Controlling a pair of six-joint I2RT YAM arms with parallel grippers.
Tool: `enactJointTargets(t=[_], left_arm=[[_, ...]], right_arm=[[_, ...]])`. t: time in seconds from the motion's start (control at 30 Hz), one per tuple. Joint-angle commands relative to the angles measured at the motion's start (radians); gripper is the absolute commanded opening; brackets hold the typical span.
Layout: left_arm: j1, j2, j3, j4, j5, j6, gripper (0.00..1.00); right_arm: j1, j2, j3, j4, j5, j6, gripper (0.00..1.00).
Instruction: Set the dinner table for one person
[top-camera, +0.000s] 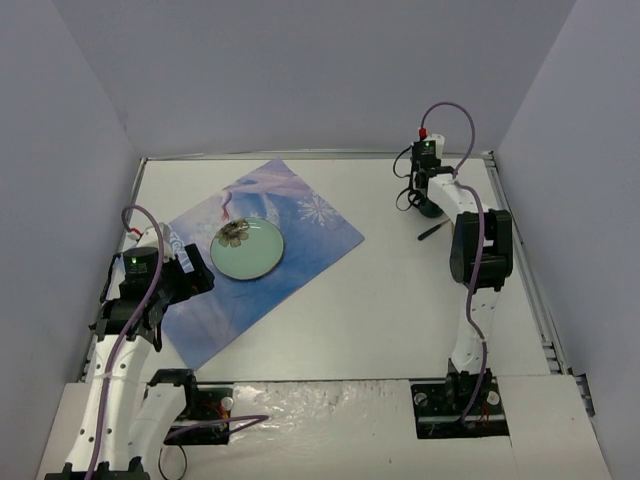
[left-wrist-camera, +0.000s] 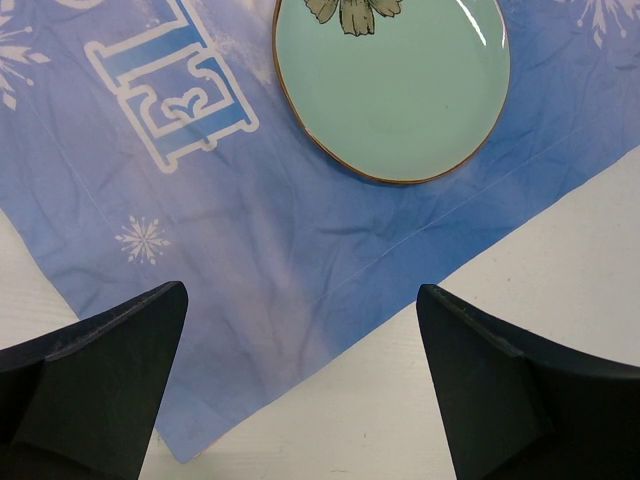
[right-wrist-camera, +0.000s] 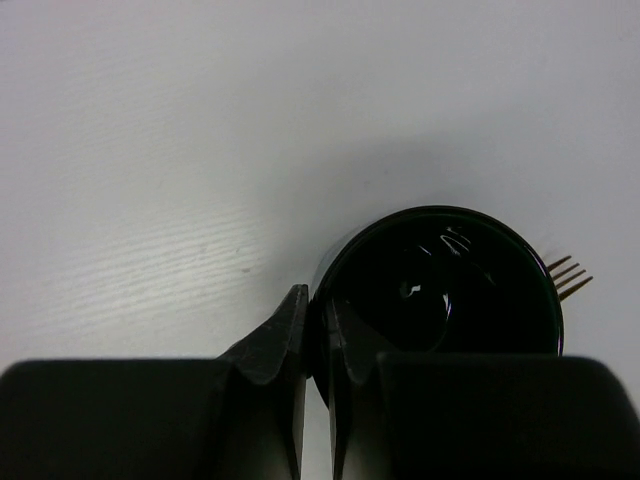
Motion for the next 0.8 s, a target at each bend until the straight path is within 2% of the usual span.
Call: enactJointTargets(t=[0.0, 0.13, 0.53, 0.77], left_arm=[[0.006, 0.003, 0.015, 0.044, 0.007, -0.007, 0.97], [0.006, 0.001, 0.014, 0.047, 0.016, -0.005, 0.97], [0.006, -0.005, 0.012, 0.055, 0.032, -0.002, 0.97], [0.006, -0.003, 0.012, 0.057, 0.036, 0.0, 0.97]], right_arm=[[0.091, -0.222, -0.058, 0.031, -0.111, -0.252, 0.0], [0.191, -0.36, -0.187, 0.032, -0.18, -0.421, 0.0], [0.424, -0.717, -0.613, 0.054, -0.595, -0.63, 0.0], [0.51, -0.759, -0.724, 0.125, -0.633, -0.638, 0.0]])
